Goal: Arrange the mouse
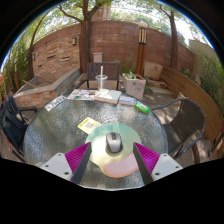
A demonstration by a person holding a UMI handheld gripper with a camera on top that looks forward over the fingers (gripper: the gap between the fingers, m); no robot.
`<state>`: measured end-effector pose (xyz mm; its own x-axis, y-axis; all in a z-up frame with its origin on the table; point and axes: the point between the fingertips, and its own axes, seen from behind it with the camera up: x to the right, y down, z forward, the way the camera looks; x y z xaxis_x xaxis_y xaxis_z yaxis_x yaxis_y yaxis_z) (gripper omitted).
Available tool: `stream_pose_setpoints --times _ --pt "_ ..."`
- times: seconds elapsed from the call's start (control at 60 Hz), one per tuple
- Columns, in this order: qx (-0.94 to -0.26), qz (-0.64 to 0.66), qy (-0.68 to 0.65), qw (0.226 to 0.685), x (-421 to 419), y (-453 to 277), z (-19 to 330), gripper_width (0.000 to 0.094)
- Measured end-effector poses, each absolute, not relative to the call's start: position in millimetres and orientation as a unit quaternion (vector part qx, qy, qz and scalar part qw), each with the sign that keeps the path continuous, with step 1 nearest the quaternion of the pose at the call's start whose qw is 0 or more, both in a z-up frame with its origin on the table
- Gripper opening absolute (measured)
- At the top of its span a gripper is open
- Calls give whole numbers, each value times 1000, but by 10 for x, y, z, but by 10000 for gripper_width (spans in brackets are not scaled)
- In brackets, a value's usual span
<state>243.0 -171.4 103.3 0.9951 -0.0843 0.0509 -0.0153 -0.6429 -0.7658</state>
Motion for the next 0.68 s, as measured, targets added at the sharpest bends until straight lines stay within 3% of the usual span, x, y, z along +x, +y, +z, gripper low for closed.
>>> stream_pose_setpoints --times 0.25,0.683 --pt "-890 -57 8 452 2168 -2788 1813 872" --pt "-885 -59 3 461 1976 -3475 2156 877"
